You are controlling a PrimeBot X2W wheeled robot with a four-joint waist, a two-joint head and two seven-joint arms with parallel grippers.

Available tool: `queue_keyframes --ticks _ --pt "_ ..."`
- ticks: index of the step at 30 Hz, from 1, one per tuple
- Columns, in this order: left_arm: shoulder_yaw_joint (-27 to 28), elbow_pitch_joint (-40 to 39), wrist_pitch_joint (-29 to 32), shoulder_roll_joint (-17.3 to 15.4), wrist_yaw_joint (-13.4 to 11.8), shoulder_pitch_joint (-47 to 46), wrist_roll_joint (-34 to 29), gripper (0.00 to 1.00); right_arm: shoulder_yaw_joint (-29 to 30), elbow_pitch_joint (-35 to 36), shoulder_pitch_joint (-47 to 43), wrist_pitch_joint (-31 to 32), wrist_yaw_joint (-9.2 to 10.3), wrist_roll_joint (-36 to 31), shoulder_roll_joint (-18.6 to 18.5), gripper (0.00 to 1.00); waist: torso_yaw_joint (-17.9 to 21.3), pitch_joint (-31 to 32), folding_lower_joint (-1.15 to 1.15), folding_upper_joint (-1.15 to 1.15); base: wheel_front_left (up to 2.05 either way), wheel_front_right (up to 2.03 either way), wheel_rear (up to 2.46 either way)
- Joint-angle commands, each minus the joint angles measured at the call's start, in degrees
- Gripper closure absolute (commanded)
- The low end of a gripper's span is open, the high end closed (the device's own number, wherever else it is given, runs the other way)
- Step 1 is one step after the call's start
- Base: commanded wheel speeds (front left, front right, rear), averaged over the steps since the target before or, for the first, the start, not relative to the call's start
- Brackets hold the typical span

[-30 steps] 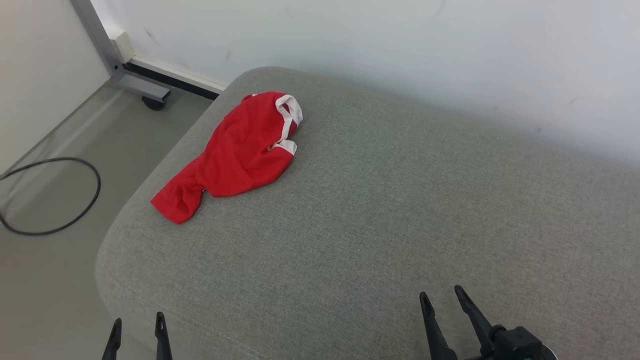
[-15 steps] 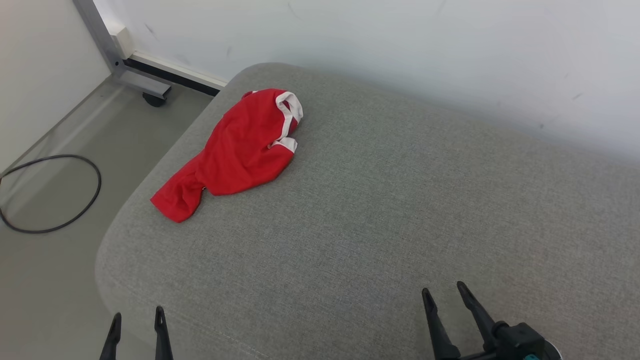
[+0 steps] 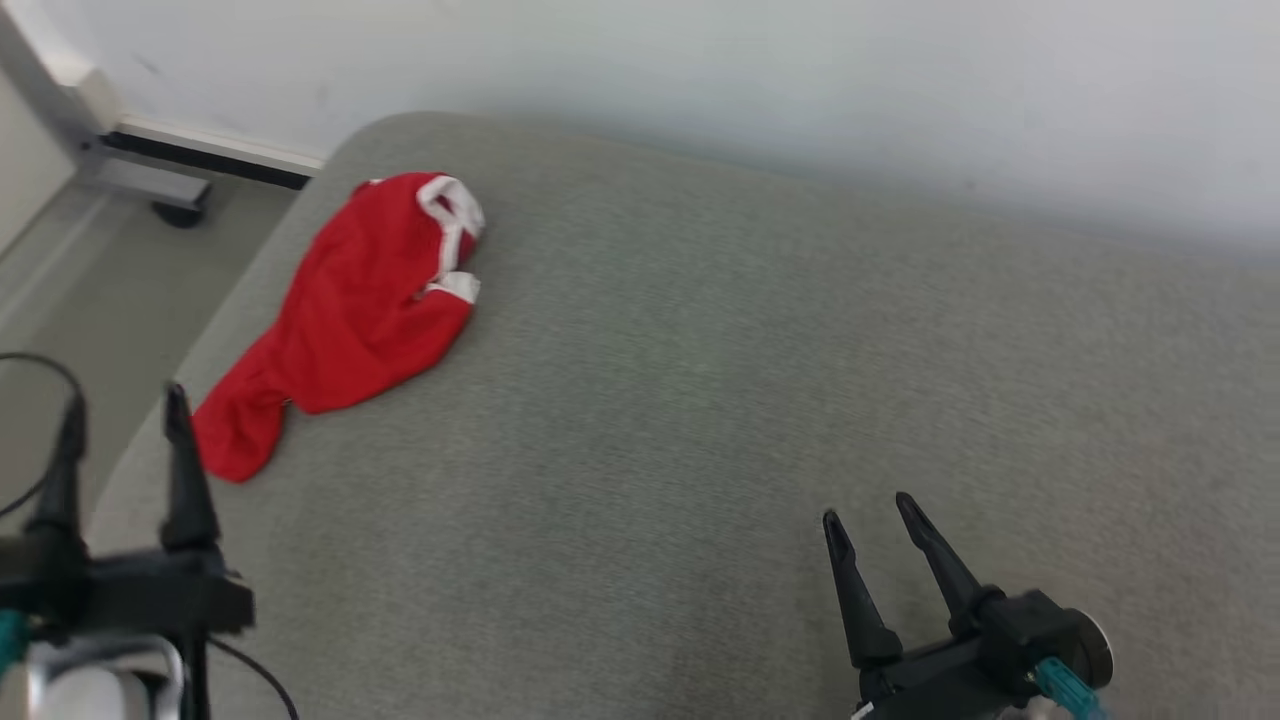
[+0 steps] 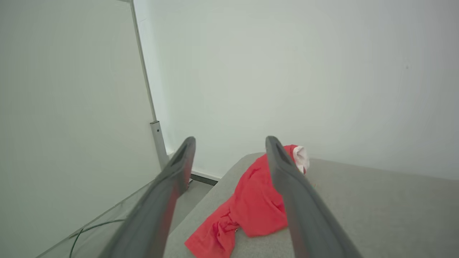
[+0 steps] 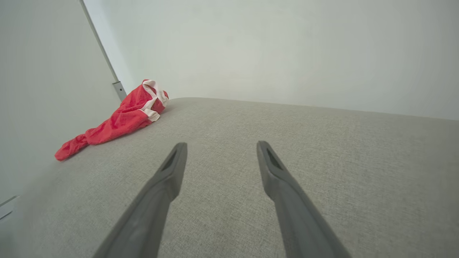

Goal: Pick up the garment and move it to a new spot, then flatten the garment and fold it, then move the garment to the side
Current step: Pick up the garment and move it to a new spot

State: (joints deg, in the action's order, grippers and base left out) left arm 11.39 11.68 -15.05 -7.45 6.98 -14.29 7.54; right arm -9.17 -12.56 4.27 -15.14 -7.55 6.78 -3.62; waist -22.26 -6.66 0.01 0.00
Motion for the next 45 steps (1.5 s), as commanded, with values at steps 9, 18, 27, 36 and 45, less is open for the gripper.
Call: queue_keyframes --ticks 9,18,27,36,45 --pt "0.08 7.59 -0.16 -7.53 0.44 -13.24 5.52 0.0 -0.82 1.83 4.1 0.02 0.15 -0.23 0.25 0.0 14.06 -11.02 -0.01 0.0 0.0 0.0 0.0" --pt "-5.93 22.03 0.95 -16.98 0.46 -24.55 13.31 0.0 -1.84 3.96 7.13 0.02 0.15 -0.29 0.65 0.0 20.11 -15.91 -0.01 0.0 0.0 0.0 0.0" --pt "-12.05 32.97 8.28 -24.47 0.41 -32.43 21.39 0.0 -2.08 5.89 8.7 0.02 0.15 -0.3 0.79 0.0 23.73 -19.09 -0.01 0.0 0.0 0.0 0.0" --pt "-13.96 43.57 20.06 -27.88 0.41 -35.59 27.86 0.0 -2.28 6.62 9.02 0.02 0.15 0.28 0.83 0.0 25.62 -20.06 -0.01 0.0 0.0 0.0 0.0" --pt "-15.38 50.81 28.44 -25.93 0.18 -37.56 30.63 0.0 -1.75 7.35 8.52 0.02 0.15 -1.06 0.83 0.0 23.9 -20.18 -0.01 0.0 0.0 0.0 0.0"
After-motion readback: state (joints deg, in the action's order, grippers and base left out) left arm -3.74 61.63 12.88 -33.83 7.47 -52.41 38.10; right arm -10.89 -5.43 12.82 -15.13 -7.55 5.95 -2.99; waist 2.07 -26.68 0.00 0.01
